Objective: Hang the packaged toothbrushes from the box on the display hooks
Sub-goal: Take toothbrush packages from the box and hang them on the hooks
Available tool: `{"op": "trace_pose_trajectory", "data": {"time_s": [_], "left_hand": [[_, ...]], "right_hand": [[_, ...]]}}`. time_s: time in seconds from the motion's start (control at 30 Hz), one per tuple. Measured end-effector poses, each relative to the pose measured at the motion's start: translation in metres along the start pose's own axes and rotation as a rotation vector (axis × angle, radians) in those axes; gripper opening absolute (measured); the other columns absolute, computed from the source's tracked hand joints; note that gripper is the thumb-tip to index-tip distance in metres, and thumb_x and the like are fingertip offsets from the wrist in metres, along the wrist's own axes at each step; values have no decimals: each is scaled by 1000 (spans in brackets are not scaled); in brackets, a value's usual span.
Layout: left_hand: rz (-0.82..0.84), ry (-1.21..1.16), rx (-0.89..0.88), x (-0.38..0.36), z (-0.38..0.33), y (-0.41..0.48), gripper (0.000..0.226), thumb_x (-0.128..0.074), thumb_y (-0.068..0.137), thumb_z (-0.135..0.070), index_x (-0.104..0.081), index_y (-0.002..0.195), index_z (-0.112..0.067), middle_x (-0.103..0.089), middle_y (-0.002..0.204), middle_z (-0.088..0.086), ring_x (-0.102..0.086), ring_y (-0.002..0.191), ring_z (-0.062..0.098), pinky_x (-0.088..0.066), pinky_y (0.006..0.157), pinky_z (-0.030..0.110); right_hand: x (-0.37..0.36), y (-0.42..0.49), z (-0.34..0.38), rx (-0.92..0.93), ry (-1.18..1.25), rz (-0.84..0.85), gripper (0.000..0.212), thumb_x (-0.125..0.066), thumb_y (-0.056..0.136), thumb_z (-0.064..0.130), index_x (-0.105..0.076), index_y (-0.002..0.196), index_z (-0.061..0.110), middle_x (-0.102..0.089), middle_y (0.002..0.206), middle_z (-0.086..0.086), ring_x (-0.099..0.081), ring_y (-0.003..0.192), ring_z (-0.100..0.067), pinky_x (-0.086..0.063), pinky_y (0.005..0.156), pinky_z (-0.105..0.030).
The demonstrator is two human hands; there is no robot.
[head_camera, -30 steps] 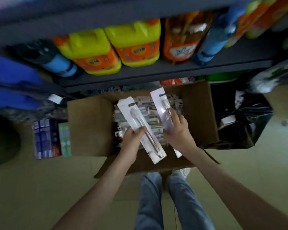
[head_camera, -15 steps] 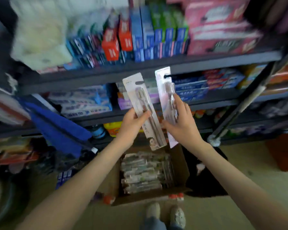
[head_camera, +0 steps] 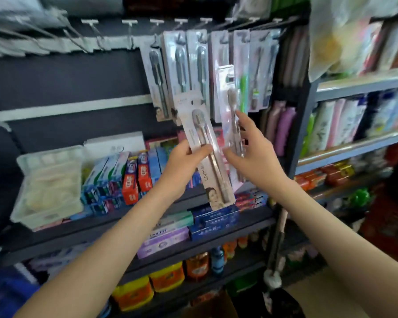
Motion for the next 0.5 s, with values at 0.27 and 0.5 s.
{"op": "trace_pose_trajectory", "data": {"time_s": [0.27, 0.5], "left_hand": [[-11, 93, -78, -63, -42, 62, 47, -71, 71, -48, -66, 107, -17, -71, 104, 5, -67, 99, 23, -52, 93, 45], [-124, 62, -95, -98, -43, 122, 8, -64, 92, -26, -63, 100, -28, -68, 94, -12, -64, 85, 4, -49, 76, 26]], "right_hand": [[83, 63, -55, -64, -73, -67, 73, -59, 90, 10, -21, 151, 23, -40, 141, -3, -40, 124, -13, -27, 89, -14], [99, 116, -130, -128, -59, -58, 72, -54, 92, 7, -19, 152, 24, -35, 145, -3, -47, 115, -16, -30, 82, -12]]}}
Point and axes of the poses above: each hand's wrist, its own y-axis towards the middle knuckle, its own x-axis out of the back of the hand, z = x × y, the point moved 10 cm from there along y, towards the middle knuckle
